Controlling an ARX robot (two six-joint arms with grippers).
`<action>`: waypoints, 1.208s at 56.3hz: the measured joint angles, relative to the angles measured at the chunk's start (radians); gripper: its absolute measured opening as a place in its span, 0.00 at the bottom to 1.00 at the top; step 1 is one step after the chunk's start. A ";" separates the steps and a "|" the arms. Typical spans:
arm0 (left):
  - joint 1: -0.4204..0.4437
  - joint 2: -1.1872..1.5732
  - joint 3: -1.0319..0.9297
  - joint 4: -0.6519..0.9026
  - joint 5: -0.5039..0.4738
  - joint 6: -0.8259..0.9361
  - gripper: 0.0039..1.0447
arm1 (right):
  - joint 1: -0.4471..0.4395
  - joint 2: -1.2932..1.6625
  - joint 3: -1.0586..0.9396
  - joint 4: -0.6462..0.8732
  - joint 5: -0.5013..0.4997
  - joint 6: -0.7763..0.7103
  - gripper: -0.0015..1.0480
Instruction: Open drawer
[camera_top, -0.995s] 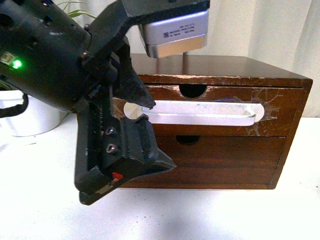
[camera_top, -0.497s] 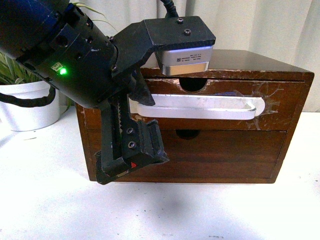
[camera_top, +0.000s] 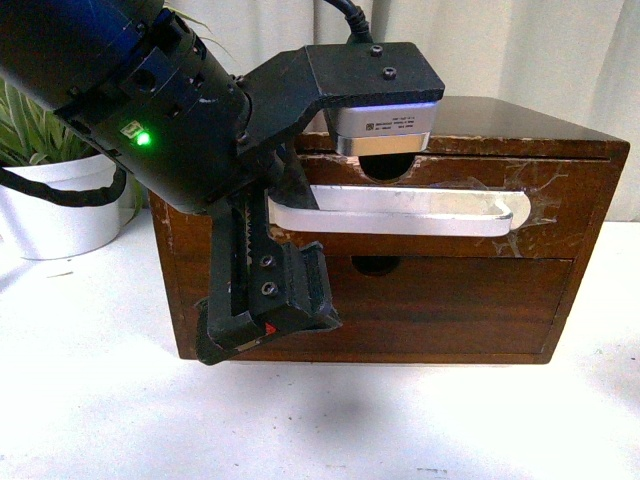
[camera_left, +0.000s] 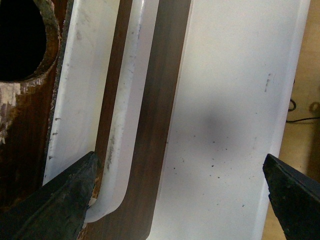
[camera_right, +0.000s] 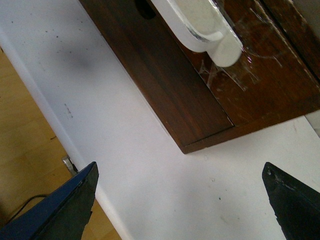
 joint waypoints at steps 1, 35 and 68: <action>0.000 0.001 0.000 0.000 0.001 0.000 0.94 | 0.010 0.007 0.004 0.003 0.007 -0.002 0.91; -0.004 0.005 0.000 0.015 0.036 -0.015 0.94 | 0.180 0.217 0.154 0.062 0.091 -0.016 0.91; 0.014 0.001 -0.001 0.014 0.046 -0.010 0.94 | 0.248 0.322 0.224 0.068 0.089 0.018 0.91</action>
